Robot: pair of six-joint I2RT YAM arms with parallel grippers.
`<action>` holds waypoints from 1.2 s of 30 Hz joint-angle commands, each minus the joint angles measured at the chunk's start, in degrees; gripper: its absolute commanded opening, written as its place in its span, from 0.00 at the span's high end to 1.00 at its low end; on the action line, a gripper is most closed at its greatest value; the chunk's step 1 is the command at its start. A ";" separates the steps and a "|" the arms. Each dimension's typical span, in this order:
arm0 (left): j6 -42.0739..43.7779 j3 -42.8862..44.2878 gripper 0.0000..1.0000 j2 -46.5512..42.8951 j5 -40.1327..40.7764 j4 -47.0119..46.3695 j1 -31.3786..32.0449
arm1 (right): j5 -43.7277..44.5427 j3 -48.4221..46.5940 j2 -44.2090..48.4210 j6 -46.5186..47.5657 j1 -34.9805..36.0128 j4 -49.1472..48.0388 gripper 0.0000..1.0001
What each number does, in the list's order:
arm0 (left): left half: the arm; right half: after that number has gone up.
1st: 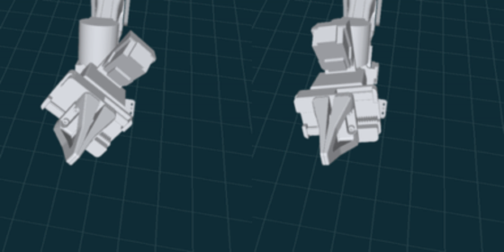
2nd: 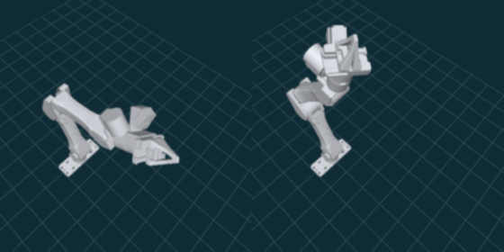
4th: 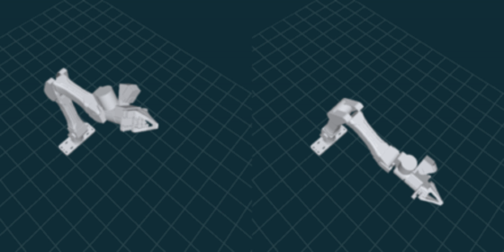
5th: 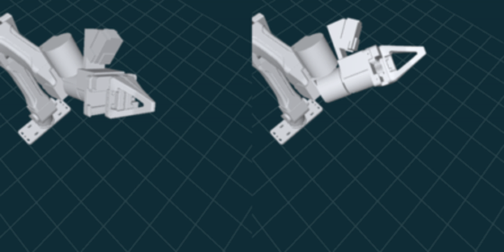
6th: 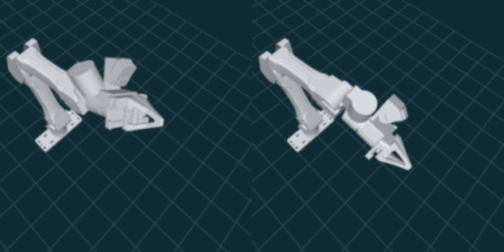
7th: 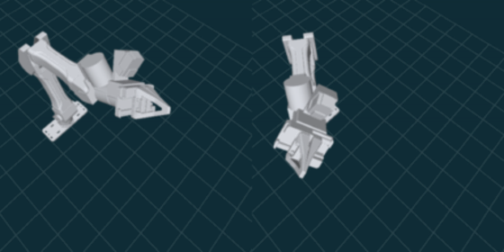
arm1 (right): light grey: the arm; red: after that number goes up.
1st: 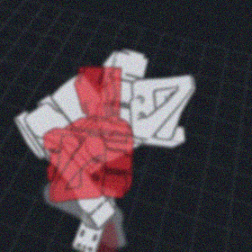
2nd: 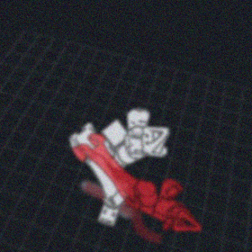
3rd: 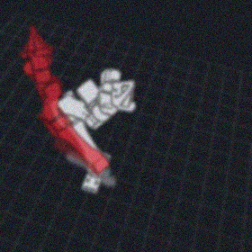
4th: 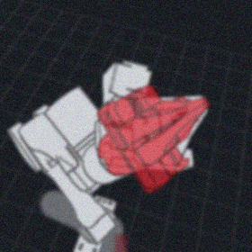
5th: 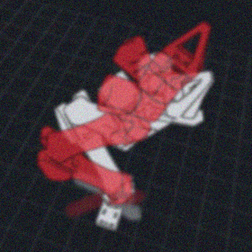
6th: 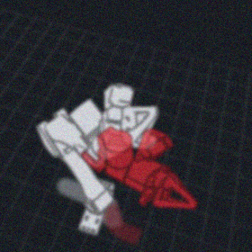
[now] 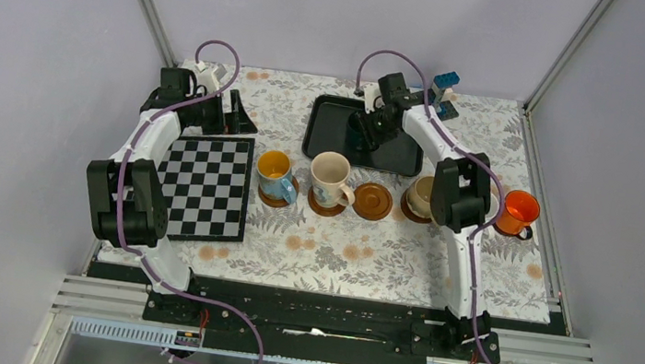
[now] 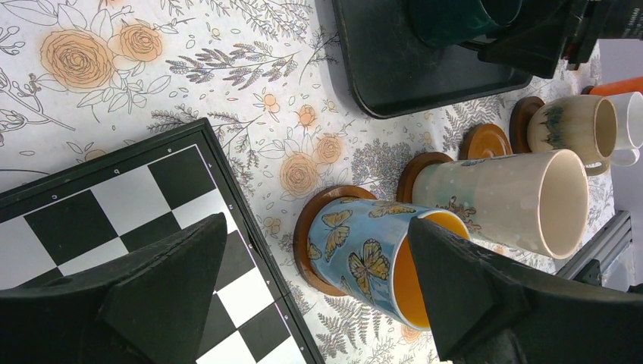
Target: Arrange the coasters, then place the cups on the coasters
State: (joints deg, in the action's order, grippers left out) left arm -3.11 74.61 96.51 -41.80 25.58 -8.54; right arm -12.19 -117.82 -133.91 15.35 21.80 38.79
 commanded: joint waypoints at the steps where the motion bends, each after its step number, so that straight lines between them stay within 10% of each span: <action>1: -0.71 0.31 0.01 -0.85 -0.82 -3.23 -0.31 | -1.37 -7.59 -4.16 -1.64 -1.00 5.63 0.55; 10: -0.84 0.36 0.01 -0.86 -0.72 -3.45 -0.32 | -0.41 -14.28 -8.49 -2.25 -1.06 5.50 0.66; 15: -0.34 0.31 0.01 -1.13 -0.56 -3.11 -0.32 | -0.01 -11.64 -6.04 -0.62 -1.11 3.44 1.00; 23: -0.22 0.70 0.01 -1.11 -0.98 -2.98 -0.34 | -0.82 9.35 8.55 -0.41 -1.10 -17.01 1.00; 36: -0.51 0.71 0.01 -1.30 -1.35 -3.00 -0.34 | 0.49 12.11 15.47 -2.71 -1.40 -15.50 1.00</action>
State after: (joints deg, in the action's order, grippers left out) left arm -3.68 74.59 96.51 -41.82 24.73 -8.54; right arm -12.10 -103.85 -125.80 14.31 20.67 25.98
